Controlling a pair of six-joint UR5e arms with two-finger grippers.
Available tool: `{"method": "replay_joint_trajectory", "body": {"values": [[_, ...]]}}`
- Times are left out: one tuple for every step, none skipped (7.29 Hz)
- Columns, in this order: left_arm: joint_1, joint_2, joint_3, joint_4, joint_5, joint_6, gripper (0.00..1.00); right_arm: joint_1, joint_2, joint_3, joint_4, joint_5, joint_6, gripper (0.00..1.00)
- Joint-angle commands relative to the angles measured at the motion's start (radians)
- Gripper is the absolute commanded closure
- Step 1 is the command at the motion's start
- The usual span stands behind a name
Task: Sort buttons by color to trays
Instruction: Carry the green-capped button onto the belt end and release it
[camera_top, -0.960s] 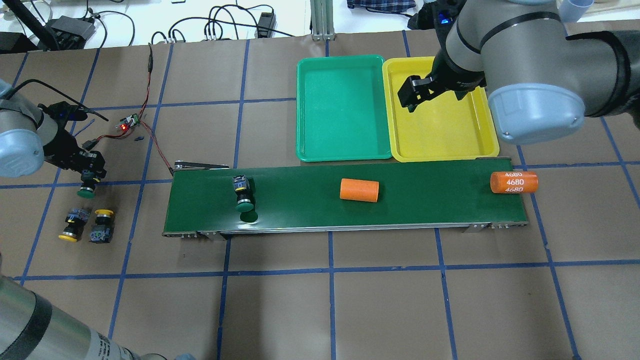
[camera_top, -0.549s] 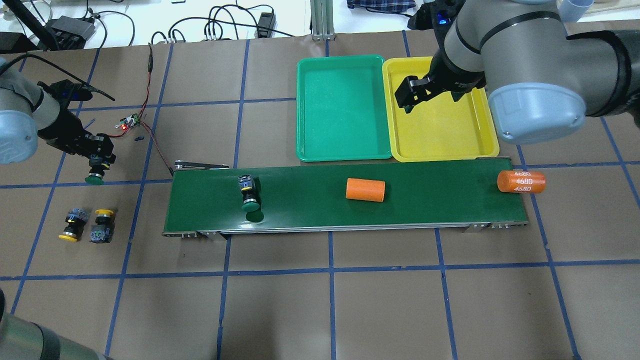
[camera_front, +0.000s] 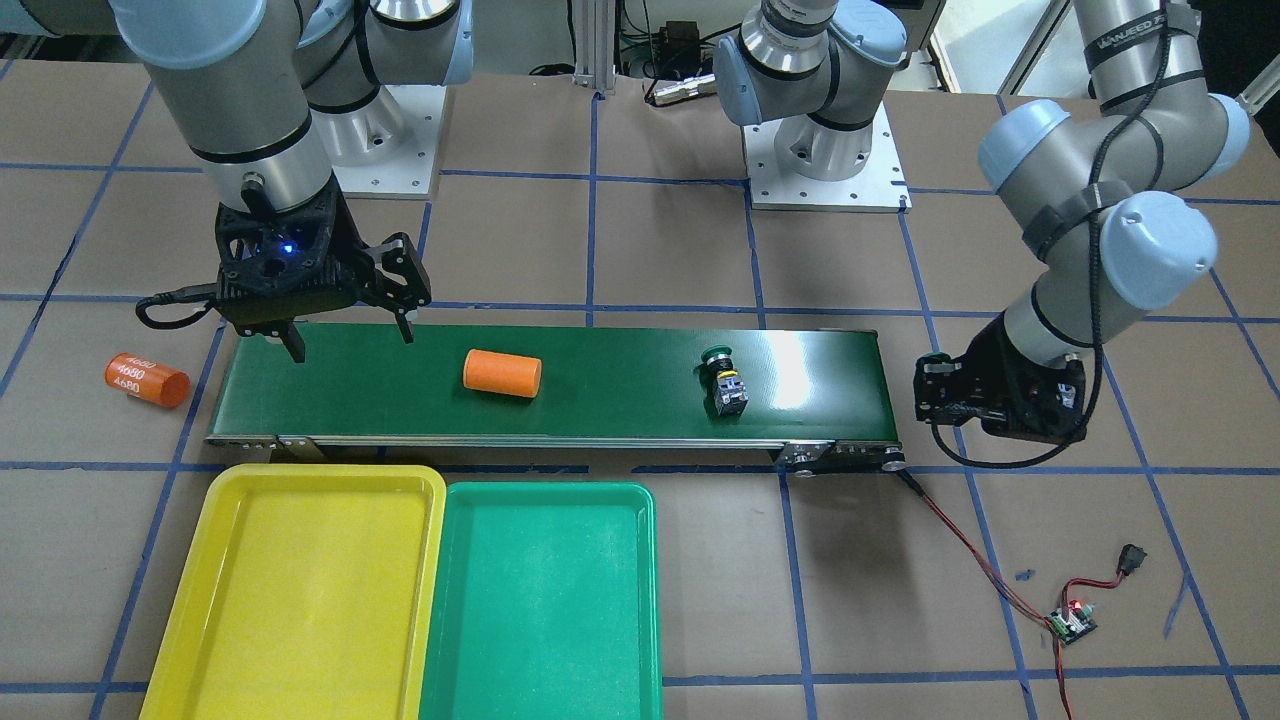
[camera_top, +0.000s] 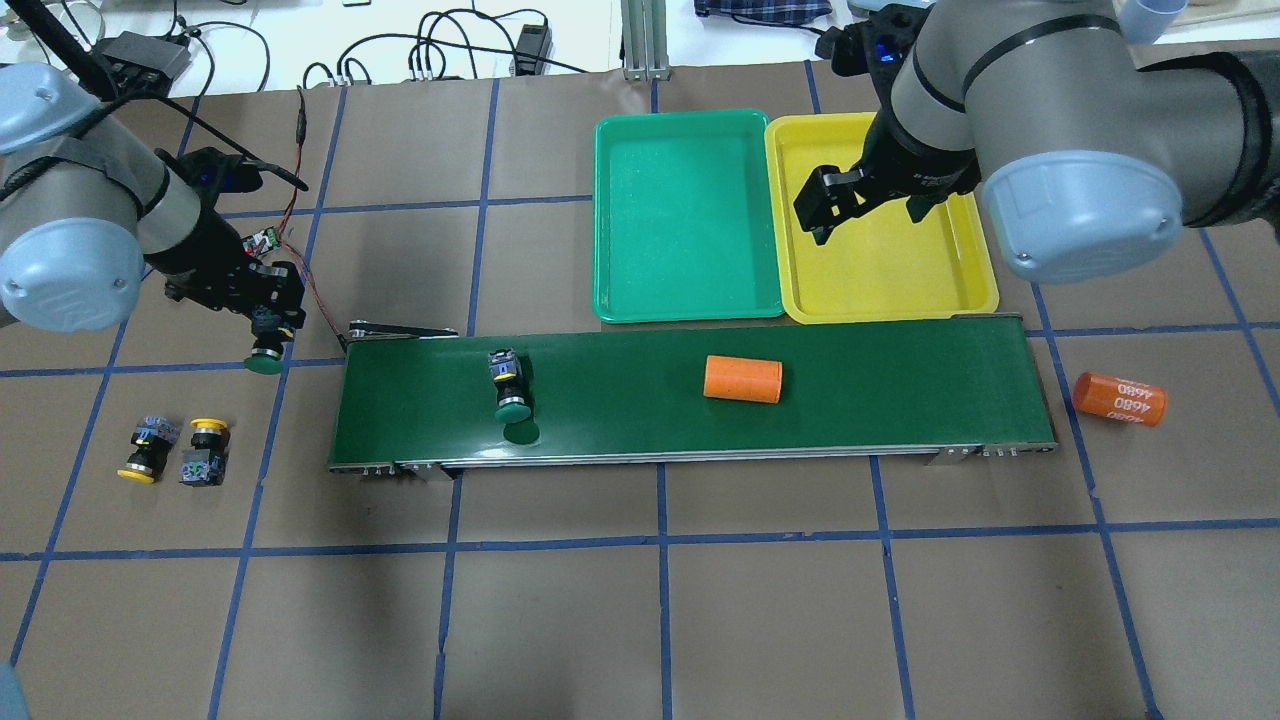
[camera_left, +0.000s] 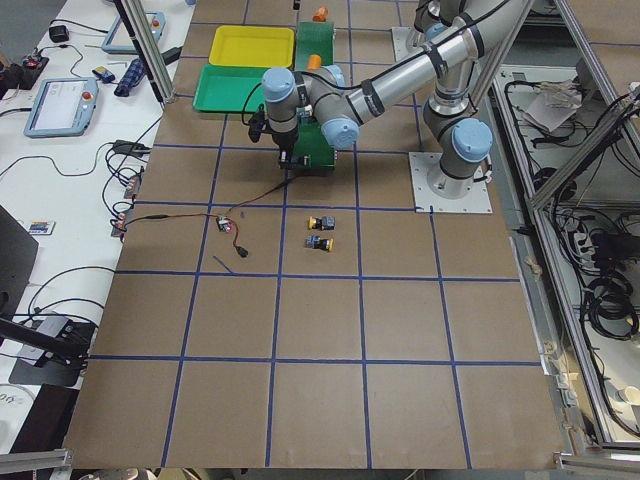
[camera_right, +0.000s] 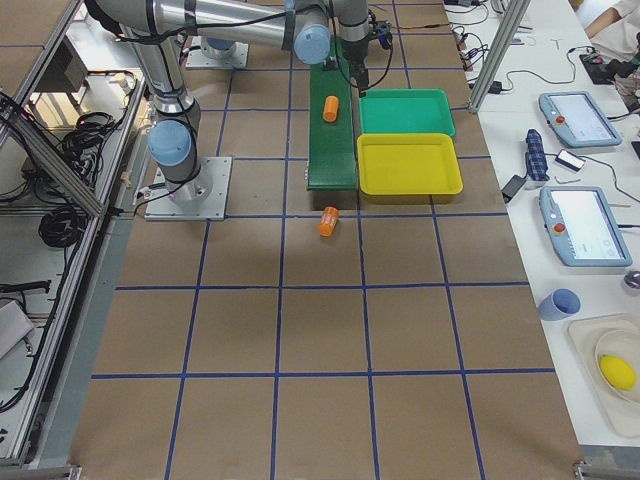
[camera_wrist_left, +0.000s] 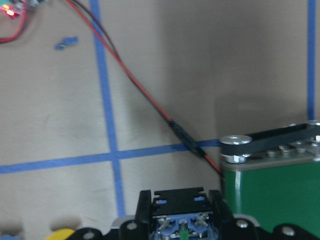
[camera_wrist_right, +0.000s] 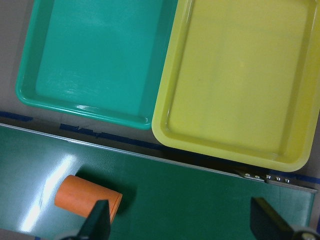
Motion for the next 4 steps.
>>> {"method": "replay_joint_trajectory", "body": {"values": [[-0.037,0.001,-0.060,0.037,0.000,-0.024,1.00,-0.001,-0.029,-0.031,0.039,-0.049,0.001,0.00],[-0.059,0.002,-0.070,0.036,0.003,-0.021,1.00,-0.003,-0.031,-0.031,0.060,-0.095,0.003,0.00],[-0.067,-0.007,-0.066,0.045,0.003,-0.025,1.00,-0.003,-0.031,-0.030,0.108,-0.096,0.006,0.00],[-0.067,-0.018,-0.064,0.063,0.001,-0.028,1.00,-0.003,-0.031,-0.031,0.123,-0.099,0.011,0.00]]}}
